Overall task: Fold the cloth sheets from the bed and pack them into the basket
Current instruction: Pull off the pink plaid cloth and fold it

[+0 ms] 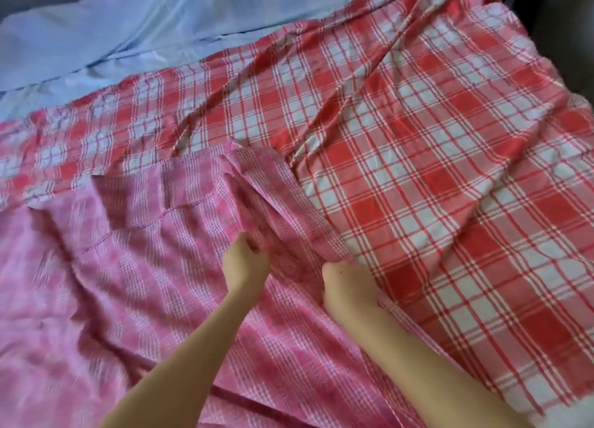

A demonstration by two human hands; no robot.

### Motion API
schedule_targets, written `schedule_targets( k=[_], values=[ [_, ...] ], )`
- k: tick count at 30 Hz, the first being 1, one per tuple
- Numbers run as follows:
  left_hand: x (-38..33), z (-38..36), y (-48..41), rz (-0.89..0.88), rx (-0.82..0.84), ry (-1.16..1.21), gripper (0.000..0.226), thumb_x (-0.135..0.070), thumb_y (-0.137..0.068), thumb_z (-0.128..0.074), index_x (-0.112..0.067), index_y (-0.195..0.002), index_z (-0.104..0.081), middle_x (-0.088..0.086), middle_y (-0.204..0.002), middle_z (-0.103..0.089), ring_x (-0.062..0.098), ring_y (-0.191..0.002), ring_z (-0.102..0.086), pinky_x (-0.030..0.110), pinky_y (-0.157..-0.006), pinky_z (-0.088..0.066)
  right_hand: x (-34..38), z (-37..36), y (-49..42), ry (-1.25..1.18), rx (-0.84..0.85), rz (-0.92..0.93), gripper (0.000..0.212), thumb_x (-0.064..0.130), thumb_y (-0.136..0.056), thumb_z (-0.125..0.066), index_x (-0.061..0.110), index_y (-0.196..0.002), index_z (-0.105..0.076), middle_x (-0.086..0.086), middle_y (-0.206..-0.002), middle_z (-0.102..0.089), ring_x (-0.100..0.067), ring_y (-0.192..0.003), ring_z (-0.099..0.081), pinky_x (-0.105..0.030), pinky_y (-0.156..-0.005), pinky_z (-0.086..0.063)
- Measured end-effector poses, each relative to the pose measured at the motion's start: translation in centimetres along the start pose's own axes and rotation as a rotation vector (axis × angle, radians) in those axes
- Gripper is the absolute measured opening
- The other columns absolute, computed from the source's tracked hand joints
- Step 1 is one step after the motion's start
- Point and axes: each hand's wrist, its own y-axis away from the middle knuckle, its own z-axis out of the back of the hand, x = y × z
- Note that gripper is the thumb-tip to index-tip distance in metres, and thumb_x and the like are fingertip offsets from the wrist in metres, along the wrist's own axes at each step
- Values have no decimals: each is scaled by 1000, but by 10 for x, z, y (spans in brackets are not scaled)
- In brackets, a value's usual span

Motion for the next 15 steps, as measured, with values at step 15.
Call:
schedule_targets(
  k=[15],
  values=[
    [56,84,-16,-1041,218,-766,66,-4,-62,-65,-26,-123,-55,4,-133,-48,30,-127,-42,48,-107,-28,25,5,52,-59,234,400,40,16,-95,-44,33,-129,-56,14,-124,-62,-6,-117,-55,-26,-102,-39]
  ],
)
